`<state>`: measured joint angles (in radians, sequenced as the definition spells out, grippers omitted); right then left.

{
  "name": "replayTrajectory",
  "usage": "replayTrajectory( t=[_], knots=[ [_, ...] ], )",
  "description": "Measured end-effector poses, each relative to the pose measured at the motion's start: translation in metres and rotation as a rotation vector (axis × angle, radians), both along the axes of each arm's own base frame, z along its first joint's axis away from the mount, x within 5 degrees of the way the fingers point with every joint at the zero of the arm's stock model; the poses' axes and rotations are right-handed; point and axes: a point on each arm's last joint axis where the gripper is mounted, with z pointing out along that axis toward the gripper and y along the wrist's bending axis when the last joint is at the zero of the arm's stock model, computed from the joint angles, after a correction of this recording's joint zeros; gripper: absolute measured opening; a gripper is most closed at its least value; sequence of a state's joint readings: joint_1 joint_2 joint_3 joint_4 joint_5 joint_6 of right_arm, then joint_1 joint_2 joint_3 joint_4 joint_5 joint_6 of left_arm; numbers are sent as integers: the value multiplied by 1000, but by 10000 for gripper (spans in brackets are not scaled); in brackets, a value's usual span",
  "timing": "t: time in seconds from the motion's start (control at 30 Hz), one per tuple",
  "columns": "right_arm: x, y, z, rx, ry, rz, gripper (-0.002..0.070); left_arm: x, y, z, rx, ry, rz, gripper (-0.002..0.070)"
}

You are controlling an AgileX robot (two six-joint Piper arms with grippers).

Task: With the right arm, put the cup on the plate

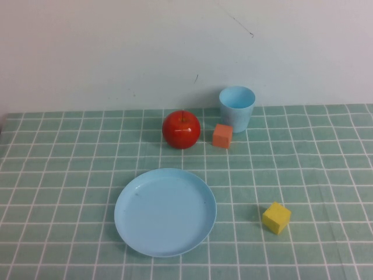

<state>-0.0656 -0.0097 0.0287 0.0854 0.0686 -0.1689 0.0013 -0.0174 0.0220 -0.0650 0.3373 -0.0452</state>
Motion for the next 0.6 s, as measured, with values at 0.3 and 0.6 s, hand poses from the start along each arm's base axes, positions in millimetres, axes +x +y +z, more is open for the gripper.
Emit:
replayTrajectory(
  t=[0.3,0.6],
  knots=[
    [-12,-4,50,-53,-571,-62,-3,0,0,0,0,0,0,-3],
    [-29,-7,71,-32,-863,-100,-3,0,0,0,0,0,0,-3]
  ],
)
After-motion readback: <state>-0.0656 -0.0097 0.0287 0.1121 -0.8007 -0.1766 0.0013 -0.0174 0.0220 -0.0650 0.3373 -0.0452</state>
